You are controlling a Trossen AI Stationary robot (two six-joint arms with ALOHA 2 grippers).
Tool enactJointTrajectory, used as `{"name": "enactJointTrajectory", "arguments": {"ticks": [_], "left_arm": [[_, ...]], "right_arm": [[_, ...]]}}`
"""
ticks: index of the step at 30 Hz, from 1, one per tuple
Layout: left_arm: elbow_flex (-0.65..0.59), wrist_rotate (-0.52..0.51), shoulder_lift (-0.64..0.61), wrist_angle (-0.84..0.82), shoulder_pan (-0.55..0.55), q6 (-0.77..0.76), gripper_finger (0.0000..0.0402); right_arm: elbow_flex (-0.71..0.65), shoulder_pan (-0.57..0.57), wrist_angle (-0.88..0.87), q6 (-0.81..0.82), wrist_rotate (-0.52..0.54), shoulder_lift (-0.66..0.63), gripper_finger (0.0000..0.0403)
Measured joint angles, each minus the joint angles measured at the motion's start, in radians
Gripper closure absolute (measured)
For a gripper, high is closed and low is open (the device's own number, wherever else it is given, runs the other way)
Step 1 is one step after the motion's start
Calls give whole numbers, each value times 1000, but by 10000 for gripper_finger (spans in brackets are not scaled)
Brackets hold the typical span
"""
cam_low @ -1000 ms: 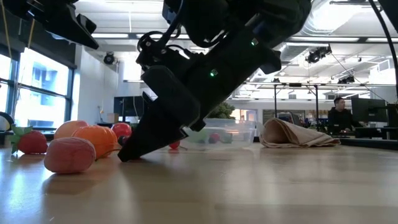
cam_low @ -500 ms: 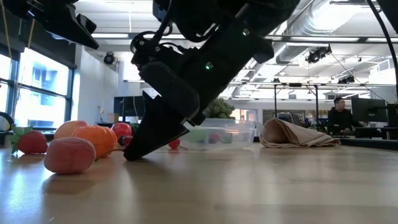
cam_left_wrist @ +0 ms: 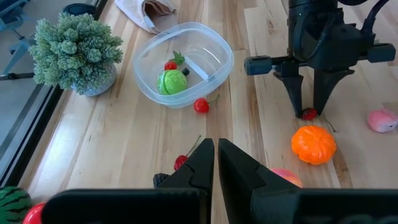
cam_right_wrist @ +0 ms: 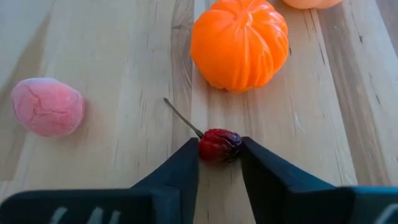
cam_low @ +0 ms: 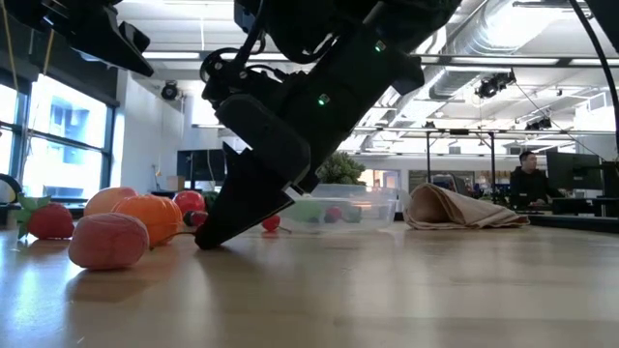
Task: Pick and placing Produce into tupperware
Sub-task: Put the bottom red cherry into the container
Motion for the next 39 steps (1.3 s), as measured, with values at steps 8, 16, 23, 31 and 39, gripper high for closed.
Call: {"name": "enactJointTrajectory", "arguments": {"ticks": [8, 16, 23, 31, 39], "left_arm": [[0, 0, 0, 0, 0, 0, 387], [0, 0, 0, 0, 0, 0, 387], [0, 0, 0, 0, 0, 0, 387], [0, 0, 0, 0, 0, 0, 387], [0, 0, 0, 0, 0, 0, 387]], "right_arm": [[0, 0, 0, 0, -4, 0, 323], [-1, 2, 6, -18, 22, -11, 324], [-9, 15, -103, -64, 107, -105, 325], [-5, 19, -236, -134, 250, -300, 325], [-24, -45, -327, -185, 331, -511, 325]]}}
